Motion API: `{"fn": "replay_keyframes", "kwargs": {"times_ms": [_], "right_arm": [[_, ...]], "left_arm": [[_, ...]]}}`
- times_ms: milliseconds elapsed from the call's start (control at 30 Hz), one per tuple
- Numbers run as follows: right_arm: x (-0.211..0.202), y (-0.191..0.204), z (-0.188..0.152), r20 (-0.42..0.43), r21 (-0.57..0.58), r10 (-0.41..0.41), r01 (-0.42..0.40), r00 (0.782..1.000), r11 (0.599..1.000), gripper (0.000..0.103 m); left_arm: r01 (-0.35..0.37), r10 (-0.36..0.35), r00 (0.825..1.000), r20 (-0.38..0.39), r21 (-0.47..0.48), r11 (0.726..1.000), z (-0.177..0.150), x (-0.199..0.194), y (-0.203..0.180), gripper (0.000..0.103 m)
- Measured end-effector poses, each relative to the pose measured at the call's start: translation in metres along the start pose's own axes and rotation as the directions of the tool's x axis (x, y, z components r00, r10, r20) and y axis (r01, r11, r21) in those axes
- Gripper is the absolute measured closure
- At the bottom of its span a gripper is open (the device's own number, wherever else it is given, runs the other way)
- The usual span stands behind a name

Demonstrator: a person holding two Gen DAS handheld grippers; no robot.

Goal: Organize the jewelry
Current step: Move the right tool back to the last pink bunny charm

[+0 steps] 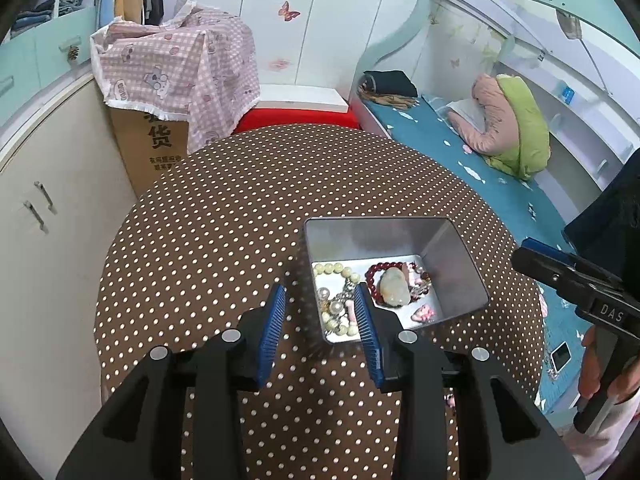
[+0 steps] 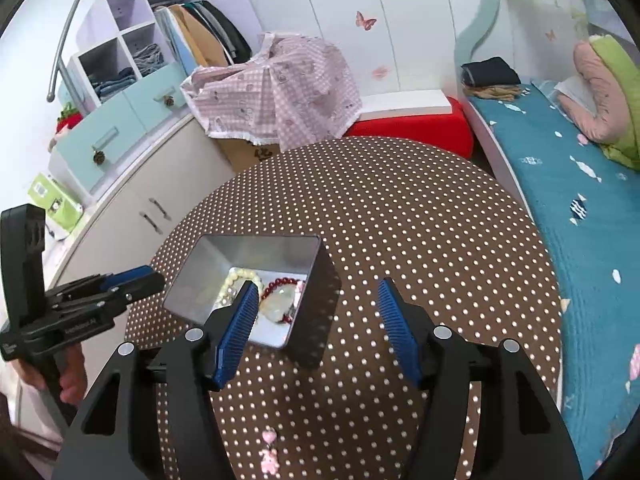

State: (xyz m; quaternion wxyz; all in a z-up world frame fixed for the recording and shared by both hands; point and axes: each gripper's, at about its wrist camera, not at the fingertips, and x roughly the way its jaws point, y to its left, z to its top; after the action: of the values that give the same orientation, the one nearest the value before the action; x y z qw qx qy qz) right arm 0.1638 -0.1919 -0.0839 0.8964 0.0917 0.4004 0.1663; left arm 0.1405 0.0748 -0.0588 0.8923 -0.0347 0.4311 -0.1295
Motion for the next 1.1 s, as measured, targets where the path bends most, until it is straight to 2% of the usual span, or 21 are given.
{"fn": "replay_keyframes", "kwargs": {"times_ms": [267,567,833,900,933,1100], "right_arm": [[-0.013,0.006,-0.025,-0.031,-0.04,-0.014,0.013,0.999,0.999,0.042],[-0.02,0.015,-0.064,-0.101,-0.075,-0.015,0.007,0.995,0.997,0.042],[-0.015,0.028,-0.101,-0.19,-0.101,0.021,-0.041,0.981,0.994,0.043],[-0.012,0.032,-0.107,-0.208,-0.111,0.04,-0.064,0.977,0.992,0.043],[-0.011,0.034,-0.108,-0.212,-0.117,0.039,-0.064,0.977,0.991,0.044],[0.0,0.046,-0.118,-0.251,-0.171,0.026,-0.071,0.968,0.983,0.055]], "left_arm": [[-0.002,0.003,1.0,-0.02,0.004,1.0,-0.019,-0.007,-0.003,0.069],[0.022,-0.021,0.995,-0.097,0.012,1.0,-0.055,-0.004,-0.014,0.068],[0.044,-0.04,0.987,-0.158,0.019,0.999,-0.083,0.003,-0.024,0.068],[0.049,-0.045,0.985,-0.167,0.02,0.999,-0.087,0.003,-0.025,0.065],[0.05,-0.046,0.985,-0.169,0.02,0.999,-0.089,0.003,-0.025,0.061],[0.043,-0.042,0.987,-0.157,0.006,0.999,-0.091,0.0,-0.021,0.06]]}}
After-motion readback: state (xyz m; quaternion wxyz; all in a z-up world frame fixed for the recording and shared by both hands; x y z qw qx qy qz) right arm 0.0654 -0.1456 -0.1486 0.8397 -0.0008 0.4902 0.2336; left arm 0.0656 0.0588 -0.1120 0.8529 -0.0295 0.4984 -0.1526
